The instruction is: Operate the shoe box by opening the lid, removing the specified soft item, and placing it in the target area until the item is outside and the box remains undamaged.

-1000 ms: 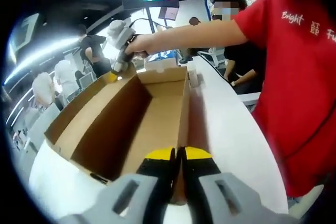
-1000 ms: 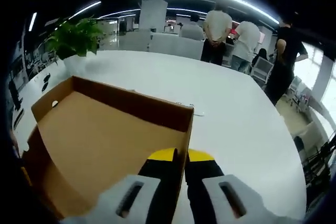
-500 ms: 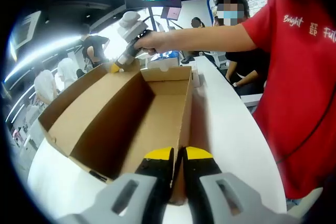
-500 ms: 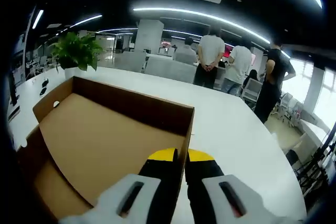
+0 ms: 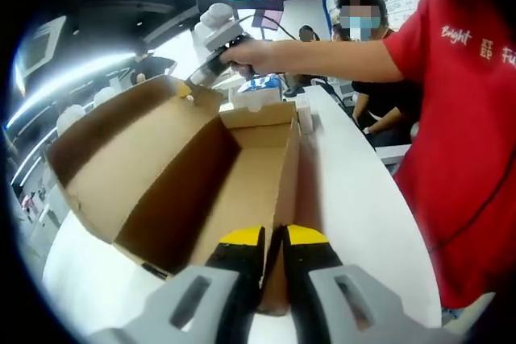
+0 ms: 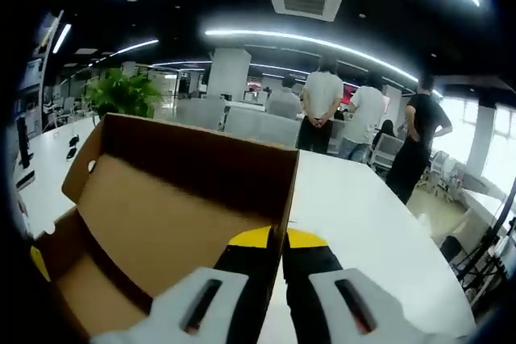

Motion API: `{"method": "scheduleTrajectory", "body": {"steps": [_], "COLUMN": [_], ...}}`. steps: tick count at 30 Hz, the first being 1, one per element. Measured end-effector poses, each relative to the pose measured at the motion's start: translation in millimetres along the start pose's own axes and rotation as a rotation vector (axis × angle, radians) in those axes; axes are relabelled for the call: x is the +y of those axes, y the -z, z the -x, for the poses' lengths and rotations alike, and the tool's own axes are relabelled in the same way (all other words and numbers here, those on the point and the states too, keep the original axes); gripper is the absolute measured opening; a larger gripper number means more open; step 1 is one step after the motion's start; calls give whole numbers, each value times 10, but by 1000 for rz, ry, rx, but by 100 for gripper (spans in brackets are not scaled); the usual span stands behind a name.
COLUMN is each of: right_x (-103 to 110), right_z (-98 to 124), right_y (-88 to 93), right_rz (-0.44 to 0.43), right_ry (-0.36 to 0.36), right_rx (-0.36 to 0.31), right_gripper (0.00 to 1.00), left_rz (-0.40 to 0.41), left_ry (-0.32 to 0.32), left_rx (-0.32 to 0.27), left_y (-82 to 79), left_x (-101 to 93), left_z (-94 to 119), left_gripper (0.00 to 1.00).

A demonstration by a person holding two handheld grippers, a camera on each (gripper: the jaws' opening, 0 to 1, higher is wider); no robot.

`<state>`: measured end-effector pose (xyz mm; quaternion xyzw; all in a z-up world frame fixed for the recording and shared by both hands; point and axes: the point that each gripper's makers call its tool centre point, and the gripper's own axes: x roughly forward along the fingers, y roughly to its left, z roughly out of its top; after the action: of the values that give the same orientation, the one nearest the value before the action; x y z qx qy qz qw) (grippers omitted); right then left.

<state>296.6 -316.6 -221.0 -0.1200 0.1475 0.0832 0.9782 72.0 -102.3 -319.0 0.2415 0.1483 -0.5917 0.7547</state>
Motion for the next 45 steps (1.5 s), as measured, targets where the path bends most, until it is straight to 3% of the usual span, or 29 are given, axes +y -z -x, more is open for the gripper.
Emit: {"method": "scheduleTrajectory", "body": {"steps": [15,27,45], "right_x": [10,26,24], "right_z": [223,459,560], "right_y": [-124,-66,-35], "right_rz": [0,8,-26], "right_ry": [0,2,28], "right_rx": [-51,-92,-139], "right_gripper": [1,1,1], "left_rz": [-12,11,15], "left_ry": [8,7,-20], "left_rx": [16,10,6], "left_y": [15,6,-5], "left_x": [4,-12,6], "left_z": [6,16,3], "left_gripper": [8,9,11]}}
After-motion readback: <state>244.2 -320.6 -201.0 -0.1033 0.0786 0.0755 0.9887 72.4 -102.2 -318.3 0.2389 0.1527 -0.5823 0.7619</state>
